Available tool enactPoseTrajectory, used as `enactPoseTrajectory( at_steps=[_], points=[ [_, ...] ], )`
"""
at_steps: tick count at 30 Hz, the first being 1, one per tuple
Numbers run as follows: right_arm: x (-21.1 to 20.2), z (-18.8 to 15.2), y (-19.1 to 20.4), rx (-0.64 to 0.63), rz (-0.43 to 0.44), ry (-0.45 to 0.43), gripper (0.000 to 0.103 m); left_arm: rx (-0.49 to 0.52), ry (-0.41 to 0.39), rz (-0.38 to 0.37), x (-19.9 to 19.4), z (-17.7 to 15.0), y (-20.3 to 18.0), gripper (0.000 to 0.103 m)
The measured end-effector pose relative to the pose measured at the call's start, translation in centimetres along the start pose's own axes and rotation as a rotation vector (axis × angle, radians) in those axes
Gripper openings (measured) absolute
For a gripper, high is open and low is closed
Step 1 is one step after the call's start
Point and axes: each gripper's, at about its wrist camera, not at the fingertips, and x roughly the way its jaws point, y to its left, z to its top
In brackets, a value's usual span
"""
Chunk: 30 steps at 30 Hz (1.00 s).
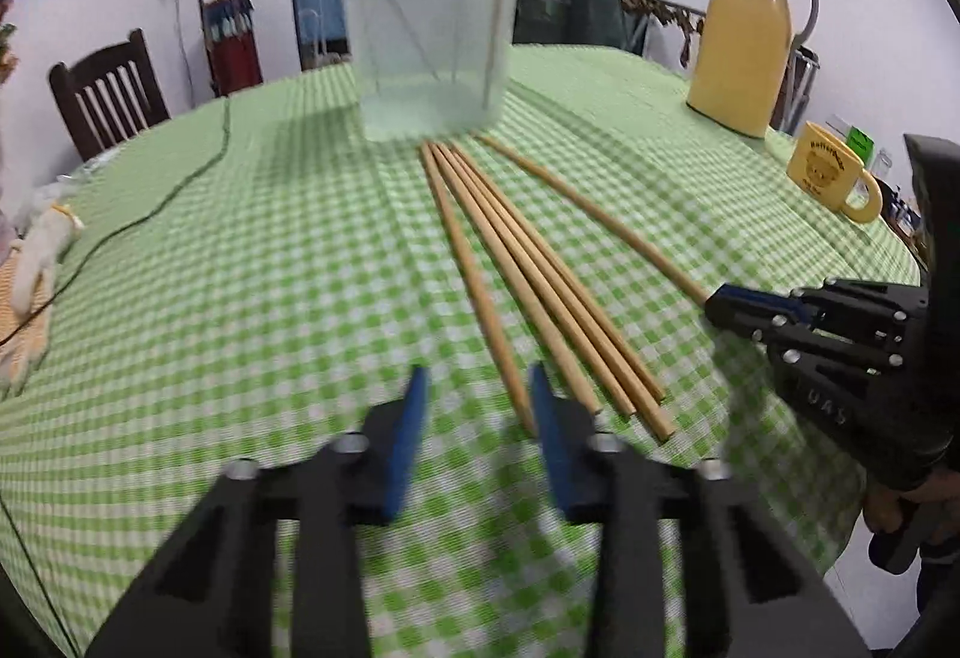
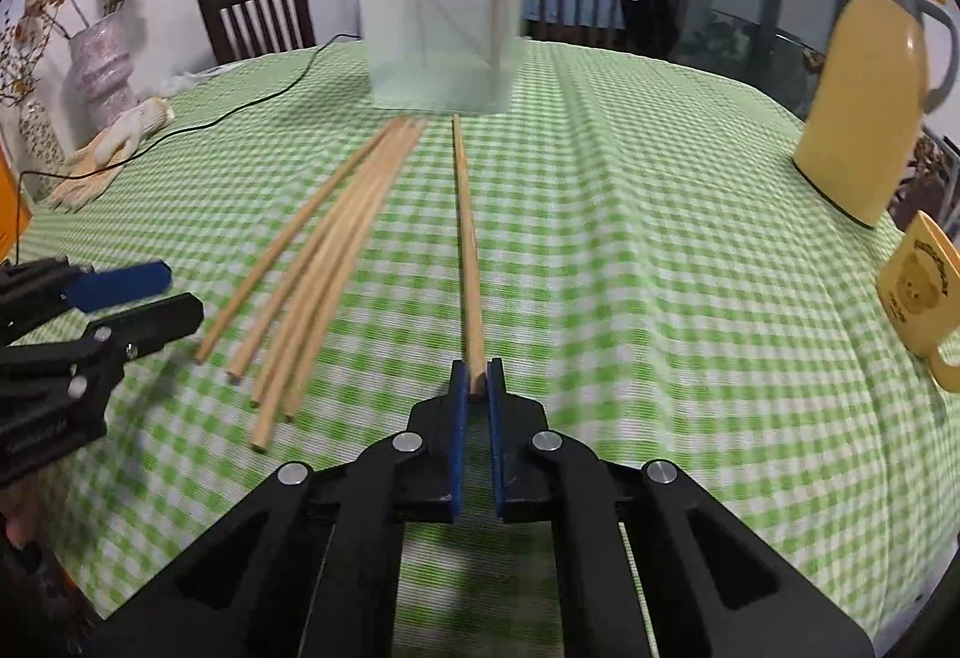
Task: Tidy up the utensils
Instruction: 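Close the right tool on a wooden stick while the left tool grasps another stick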
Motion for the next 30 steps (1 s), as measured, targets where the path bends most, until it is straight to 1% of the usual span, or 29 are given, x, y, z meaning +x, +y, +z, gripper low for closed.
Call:
enactPoseTrajectory(
  at_steps=[3,5,6,8,11,12,13,14,16,19,23,25,30],
  points=[
    [-0.2,-0.3,-1.1,0.016,-0.006,-0.004,0.006,0.006,0.022,-0.043,0.8,0.0,-0.8,0.024],
    [-0.4,-0.5,-1.6,0.025,-0.002,-0.008,0.006,0.019,0.037,-0.028,1.3,-0.2,-1.3,0.024],
    [-0.5,-0.7,-1.8,0.029,0.002,-0.011,0.006,0.040,0.030,-0.007,1.4,-0.3,-1.7,0.024],
    [-0.6,-0.9,-2.2,0.031,0.011,-0.017,0.006,0.055,0.030,0.007,1.6,-0.3,-1.9,0.024],
    [-0.7,-1.0,-2.5,0.029,0.021,-0.023,0.006,0.020,0.032,-0.013,1.5,-0.3,-1.5,0.024],
    [-0.7,-1.1,-2.5,0.027,0.023,-0.025,0.006,0.013,0.034,-0.013,1.6,-0.2,-1.4,0.021],
    [-0.7,-1.1,-2.6,0.025,0.024,-0.027,0.006,0.017,0.033,0.014,1.6,-0.2,-1.4,0.007],
    [-0.7,-1.1,-2.6,0.024,0.024,-0.027,0.006,0.018,0.033,0.045,1.5,-0.2,-1.1,0.004],
    [-0.7,-1.1,-2.6,0.020,0.026,-0.029,0.006,-0.023,0.040,0.031,1.5,0.0,-0.5,0.003],
    [-0.8,-1.2,-2.7,0.019,0.031,-0.032,0.006,-0.069,0.031,0.054,0.8,-0.2,1.2,0.002],
    [-0.8,-1.3,-2.5,0.008,0.031,-0.033,0.006,-0.151,0.024,0.066,-0.4,-0.9,3.7,0.002],
    [-0.8,-1.3,-2.6,0.010,0.034,-0.035,0.006,-0.163,0.016,0.080,-0.9,-1.1,4.2,0.002],
    [-1.0,-1.4,-2.5,0.008,0.032,-0.033,0.006,-0.163,-0.014,0.072,-2.3,-1.2,4.5,0.002]
  ],
)
